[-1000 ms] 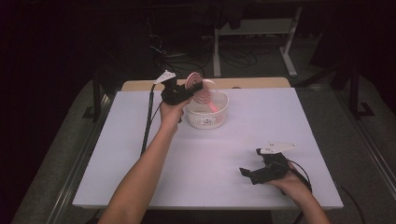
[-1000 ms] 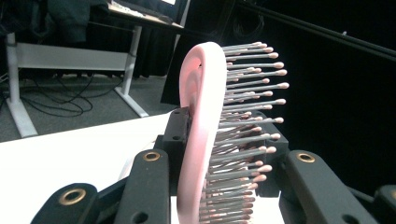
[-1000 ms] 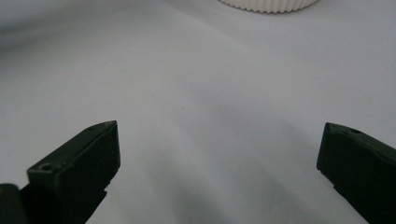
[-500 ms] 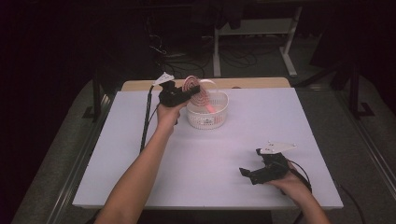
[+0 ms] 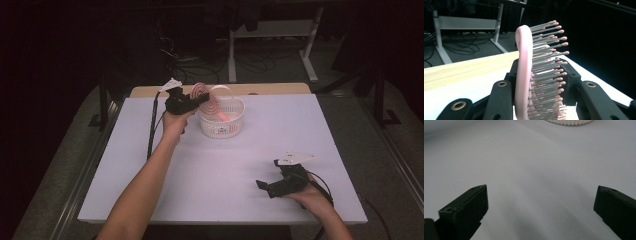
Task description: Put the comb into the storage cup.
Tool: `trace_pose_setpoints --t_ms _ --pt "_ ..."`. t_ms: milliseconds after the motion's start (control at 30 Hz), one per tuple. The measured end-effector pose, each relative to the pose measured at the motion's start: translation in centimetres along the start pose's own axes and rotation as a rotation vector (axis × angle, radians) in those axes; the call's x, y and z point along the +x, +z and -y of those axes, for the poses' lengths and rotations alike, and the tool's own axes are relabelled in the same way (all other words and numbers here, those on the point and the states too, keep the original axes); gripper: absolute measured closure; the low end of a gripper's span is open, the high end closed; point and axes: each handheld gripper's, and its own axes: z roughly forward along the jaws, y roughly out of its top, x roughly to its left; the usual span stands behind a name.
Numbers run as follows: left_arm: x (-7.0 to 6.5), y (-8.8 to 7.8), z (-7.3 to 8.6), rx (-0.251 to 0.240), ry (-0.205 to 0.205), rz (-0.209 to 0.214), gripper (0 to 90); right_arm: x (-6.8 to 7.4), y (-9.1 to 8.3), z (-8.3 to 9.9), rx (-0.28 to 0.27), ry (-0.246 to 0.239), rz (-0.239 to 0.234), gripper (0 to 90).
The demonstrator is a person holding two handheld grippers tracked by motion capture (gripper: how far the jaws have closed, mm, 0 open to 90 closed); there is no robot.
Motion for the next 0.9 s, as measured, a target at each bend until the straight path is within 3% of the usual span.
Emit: trace_pose_setpoints --t_ms 433,900 --pt "1.0 -0.5 0.3 0.02 -0.004 -0.026 59.2 0.0 0.0 0.0 0.003 -0.004 0.0 0.0" --pt "1.1 -1.0 0.2 0.035 0.047 -0.051 51.8 0.0 0.1 0.1 0.007 -0.007 0.004 0.0"
